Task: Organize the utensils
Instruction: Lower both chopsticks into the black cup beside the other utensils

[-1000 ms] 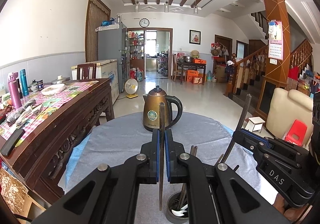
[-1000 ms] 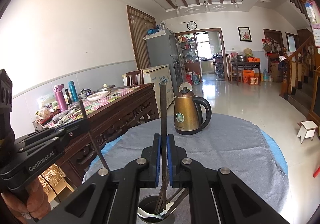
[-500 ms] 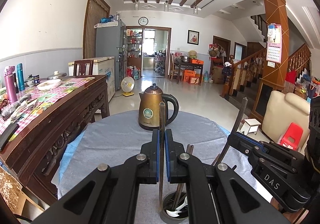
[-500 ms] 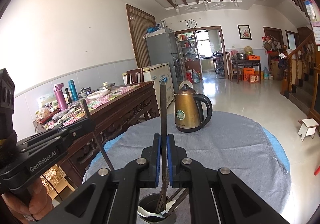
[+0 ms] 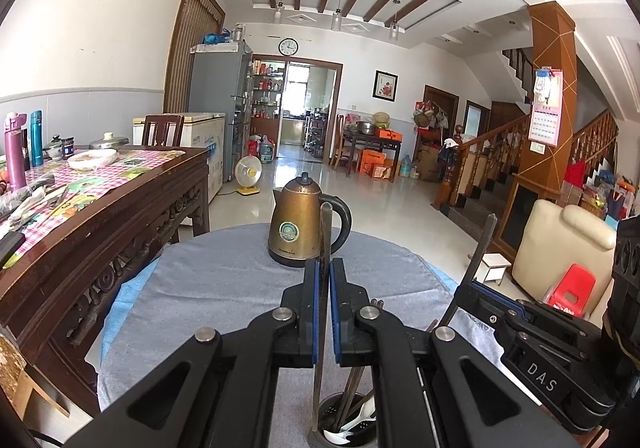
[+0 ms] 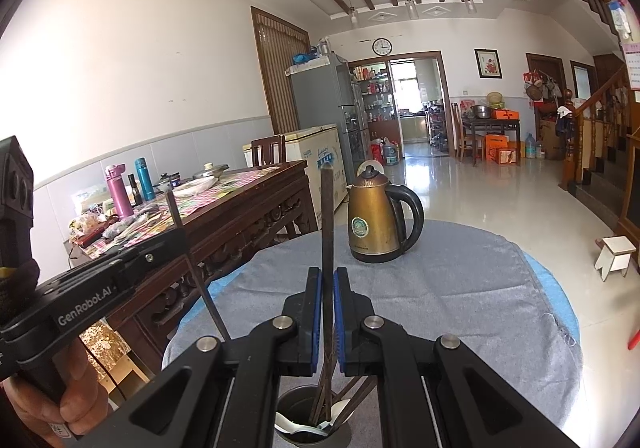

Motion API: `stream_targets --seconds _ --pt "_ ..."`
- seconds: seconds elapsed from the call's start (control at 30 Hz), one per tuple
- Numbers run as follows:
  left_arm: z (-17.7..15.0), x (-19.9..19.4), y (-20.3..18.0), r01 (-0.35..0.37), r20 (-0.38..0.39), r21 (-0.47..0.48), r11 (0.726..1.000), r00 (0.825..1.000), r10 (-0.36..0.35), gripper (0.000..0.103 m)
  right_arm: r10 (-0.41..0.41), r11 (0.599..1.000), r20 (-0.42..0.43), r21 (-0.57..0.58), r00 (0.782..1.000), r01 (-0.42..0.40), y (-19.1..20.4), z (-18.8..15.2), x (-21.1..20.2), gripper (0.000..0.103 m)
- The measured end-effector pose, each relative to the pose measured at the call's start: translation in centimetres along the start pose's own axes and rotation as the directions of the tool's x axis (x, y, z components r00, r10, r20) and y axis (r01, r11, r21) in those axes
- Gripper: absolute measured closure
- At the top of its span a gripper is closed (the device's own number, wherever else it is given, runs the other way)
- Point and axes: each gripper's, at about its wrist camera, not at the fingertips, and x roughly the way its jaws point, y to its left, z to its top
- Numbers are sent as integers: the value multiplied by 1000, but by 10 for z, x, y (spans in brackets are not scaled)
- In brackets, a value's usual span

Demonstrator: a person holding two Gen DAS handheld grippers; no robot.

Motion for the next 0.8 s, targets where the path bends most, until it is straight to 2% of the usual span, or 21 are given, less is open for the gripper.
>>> stream_targets --seconds 0.5,0.8 --pt "2 -7 -8 23 10 17 1000 1000 -23 98 15 1000 -14 1 1000 -15 1 -4 0 96" --pt "-6 5 -9 7 -23 16 1000 1000 -7 98 23 1000 -37 11 999 -23 2 -14 5 96"
